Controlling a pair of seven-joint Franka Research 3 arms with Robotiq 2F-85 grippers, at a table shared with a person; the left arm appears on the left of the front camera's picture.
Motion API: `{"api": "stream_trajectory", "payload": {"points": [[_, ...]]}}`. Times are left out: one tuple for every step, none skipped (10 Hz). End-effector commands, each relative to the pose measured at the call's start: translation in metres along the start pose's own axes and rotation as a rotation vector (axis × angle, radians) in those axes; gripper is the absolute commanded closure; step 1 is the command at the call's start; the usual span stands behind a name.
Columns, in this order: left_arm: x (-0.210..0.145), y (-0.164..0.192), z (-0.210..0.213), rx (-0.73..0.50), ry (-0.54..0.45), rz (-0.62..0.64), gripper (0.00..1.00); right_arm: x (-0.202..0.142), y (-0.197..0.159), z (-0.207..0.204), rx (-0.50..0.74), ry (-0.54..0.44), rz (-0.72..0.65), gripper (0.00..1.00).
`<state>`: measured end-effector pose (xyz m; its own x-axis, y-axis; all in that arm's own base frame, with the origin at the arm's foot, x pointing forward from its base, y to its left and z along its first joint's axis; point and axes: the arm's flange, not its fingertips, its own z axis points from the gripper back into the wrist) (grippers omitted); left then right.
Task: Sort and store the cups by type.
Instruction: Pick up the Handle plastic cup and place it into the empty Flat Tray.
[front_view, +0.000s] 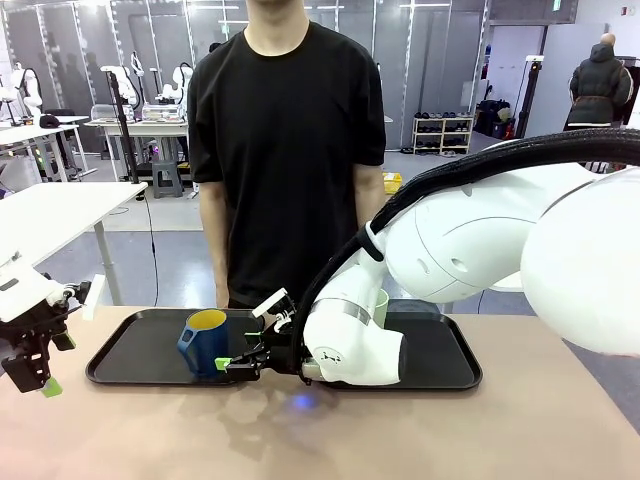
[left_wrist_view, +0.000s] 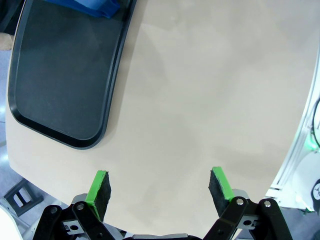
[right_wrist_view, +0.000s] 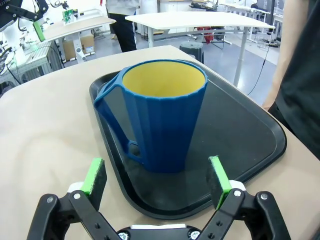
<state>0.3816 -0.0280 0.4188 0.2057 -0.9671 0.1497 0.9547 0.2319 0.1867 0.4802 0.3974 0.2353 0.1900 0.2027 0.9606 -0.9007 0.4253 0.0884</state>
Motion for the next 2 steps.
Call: {"api": "stream_trajectory", "payload": {"points": [[0.0005, 0.0004, 0.0009, 0.013, 0.02, 0.007, 0.0, -0.0006, 0.0003, -0.0018, -0.001, 0.004, 0.02, 0.0], [0.0005, 0.0004, 0.0009, 0.013, 0.02, 0.007, 0.0, -0.0006, 0.0003, -0.0018, -0.001, 0.004, 0.02, 0.0]]}}
